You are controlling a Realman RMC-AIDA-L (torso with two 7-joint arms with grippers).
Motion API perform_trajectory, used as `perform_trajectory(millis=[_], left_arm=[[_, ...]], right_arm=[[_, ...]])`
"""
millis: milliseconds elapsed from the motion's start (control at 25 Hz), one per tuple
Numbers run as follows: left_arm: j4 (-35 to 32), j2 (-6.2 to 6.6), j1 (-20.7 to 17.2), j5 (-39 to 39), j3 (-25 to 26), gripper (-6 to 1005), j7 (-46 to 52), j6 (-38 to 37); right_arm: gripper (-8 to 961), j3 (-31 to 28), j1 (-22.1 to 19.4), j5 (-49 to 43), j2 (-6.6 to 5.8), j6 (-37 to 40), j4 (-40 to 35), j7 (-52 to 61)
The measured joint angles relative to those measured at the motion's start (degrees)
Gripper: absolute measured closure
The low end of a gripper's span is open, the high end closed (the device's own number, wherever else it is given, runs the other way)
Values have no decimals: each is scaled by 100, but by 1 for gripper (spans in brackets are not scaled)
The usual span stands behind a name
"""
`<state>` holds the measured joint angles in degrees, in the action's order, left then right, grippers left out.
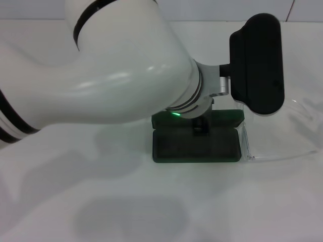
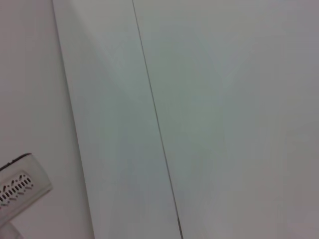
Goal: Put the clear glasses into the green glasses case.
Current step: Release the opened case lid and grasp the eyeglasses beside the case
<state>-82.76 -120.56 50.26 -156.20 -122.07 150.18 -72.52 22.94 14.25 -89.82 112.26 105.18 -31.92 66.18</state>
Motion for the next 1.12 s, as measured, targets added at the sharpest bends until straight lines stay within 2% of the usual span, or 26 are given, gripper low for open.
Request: perform_trajectory(millis=[360, 680, 880, 1000, 1120], left_arm=[[-551, 16, -157, -31, 64, 571, 11, -187], [-1497, 24, -734, -220, 419, 573, -3, -367], [-2267, 31, -1321, -50, 1060, 574, -47, -331], [-2751, 40, -1803, 555, 1601, 574, -258, -302], [-3051, 49, -2367, 1662, 2381, 575, -808, -299]], right_arm=[[322, -153, -27, -4, -23, -5, 2, 0], [322, -212, -34, -4, -42, -20, 3, 17], [322, -275, -61, -4, -45, -29, 2, 41], [322, -344, -73, -28, -50, -54, 2, 43], [322, -362, -82, -48, -55, -121, 2, 49]])
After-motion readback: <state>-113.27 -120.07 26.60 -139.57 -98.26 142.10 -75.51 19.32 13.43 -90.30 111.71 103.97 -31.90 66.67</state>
